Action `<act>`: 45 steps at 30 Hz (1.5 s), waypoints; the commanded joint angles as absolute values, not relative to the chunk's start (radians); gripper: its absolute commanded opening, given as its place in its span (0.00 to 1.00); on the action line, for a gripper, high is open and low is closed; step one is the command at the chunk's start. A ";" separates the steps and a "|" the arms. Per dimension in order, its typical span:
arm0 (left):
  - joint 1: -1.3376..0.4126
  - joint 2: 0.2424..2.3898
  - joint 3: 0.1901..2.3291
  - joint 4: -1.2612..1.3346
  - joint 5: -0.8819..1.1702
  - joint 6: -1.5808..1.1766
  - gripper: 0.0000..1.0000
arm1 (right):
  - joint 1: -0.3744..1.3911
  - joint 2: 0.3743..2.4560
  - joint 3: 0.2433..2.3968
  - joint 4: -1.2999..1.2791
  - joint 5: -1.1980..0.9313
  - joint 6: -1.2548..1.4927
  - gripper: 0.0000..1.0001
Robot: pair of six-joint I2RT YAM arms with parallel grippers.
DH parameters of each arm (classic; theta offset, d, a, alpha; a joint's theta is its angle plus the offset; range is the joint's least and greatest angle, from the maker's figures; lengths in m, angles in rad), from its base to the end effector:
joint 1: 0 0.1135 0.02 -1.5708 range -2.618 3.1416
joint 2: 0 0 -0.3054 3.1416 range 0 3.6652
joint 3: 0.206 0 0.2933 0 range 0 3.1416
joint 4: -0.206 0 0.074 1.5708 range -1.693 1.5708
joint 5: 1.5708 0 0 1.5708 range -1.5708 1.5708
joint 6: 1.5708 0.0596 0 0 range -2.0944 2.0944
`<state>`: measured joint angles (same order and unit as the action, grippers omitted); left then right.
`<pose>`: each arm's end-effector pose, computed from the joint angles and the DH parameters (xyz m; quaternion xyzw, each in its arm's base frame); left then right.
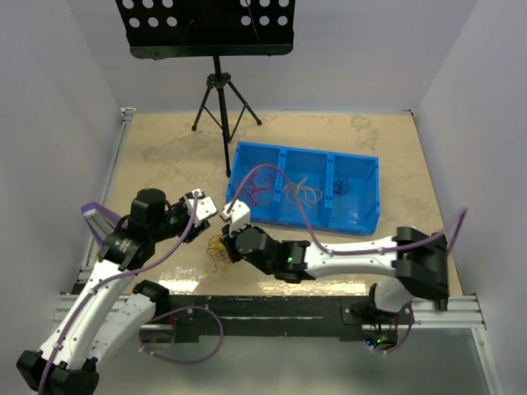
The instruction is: Untangle the cables
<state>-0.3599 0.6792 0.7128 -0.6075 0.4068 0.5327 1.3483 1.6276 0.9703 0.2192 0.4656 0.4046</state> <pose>0.1559 -0.0838 0.3051 0.4584 0.7343 -0.1364 0.4818 0.1180 0.4003 0.2365 -0.2630 0.7876 0.2766 0.4837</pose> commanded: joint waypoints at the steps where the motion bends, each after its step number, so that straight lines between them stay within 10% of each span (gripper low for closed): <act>1: -0.354 0.692 0.753 -0.581 0.442 0.521 0.53 | 1.351 1.410 0.945 0.210 0.531 0.426 0.00; 31: -0.354 0.756 0.762 -0.644 0.937 0.631 0.55 | 1.351 1.115 1.060 0.150 0.494 0.471 0.00; 37: -0.354 0.765 0.773 -0.675 0.972 0.647 0.72 | 1.351 1.115 1.062 0.169 0.485 0.480 0.00; 40: -0.354 0.765 0.775 -0.699 1.012 0.664 1.00 | 1.351 1.104 1.062 0.176 0.492 0.485 0.00; 45: -0.354 0.770 0.765 -0.647 1.017 0.632 0.89 | 1.351 1.104 1.074 0.190 0.471 0.492 0.00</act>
